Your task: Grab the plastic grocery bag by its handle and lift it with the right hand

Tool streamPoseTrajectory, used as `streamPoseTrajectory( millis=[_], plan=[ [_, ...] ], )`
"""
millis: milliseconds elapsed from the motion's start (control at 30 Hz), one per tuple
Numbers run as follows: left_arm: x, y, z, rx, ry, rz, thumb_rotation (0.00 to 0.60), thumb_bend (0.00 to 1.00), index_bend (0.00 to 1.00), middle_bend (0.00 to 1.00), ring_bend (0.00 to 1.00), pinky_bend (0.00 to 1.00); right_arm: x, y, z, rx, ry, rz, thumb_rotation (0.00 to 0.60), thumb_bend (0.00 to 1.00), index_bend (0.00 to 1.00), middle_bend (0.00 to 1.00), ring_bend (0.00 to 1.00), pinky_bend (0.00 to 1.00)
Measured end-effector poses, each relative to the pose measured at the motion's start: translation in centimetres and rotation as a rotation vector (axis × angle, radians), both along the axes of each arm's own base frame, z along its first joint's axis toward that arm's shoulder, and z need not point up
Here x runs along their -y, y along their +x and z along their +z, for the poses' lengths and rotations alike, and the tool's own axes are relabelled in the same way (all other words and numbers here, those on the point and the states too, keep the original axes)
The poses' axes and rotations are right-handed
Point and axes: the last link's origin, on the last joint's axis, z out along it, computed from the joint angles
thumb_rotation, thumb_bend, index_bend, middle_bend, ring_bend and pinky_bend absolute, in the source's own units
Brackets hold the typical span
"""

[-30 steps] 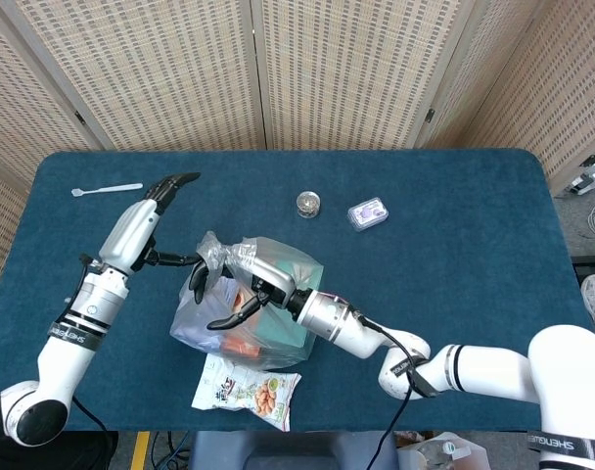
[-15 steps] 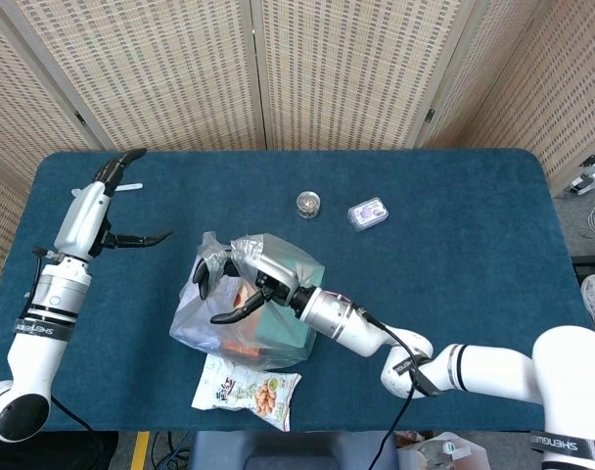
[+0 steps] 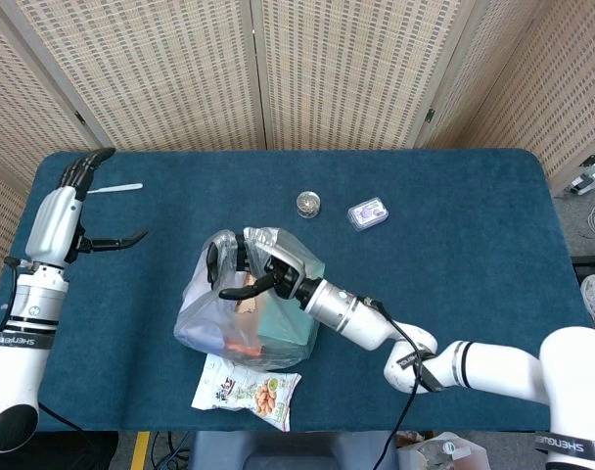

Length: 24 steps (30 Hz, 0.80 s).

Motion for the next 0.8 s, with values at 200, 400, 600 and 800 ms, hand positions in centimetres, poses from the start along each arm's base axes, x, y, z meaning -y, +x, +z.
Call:
streamPoseTrajectory(
  millis=[200,400,600,800],
  plan=[
    [0.7,-0.7,0.6,-0.015,0.020,-0.002,0.600,0.00,0.09,0.07,0.00,0.00,0.6,-0.2,0.5,0.084,0.086,-0.078,0.600,0.24,0.55,0.62,0.51,0.61],
    [1.4,-1.7,1.1,-0.068,0.059,-0.005,0.600,0.00,0.09,0.07,0.00,0.00,1.3,-0.2,0.9,0.137,0.154,-0.152,0.600,0.29,0.58,0.64,0.55,0.66],
    [2.1,-2.1,1.1,-0.100,0.076,-0.018,0.600,0.00,0.10,0.07,0.00,0.00,1.6,0.0,1.0,0.155,0.193,-0.182,0.600,0.32,0.60,0.65,0.57,0.67],
    [2.7,-2.4,1.0,-0.141,0.101,-0.031,0.600,0.00,0.10,0.07,0.00,0.00,1.5,0.1,0.9,0.125,0.146,-0.154,0.600,0.33,0.61,0.65,0.58,0.67]
  ],
)
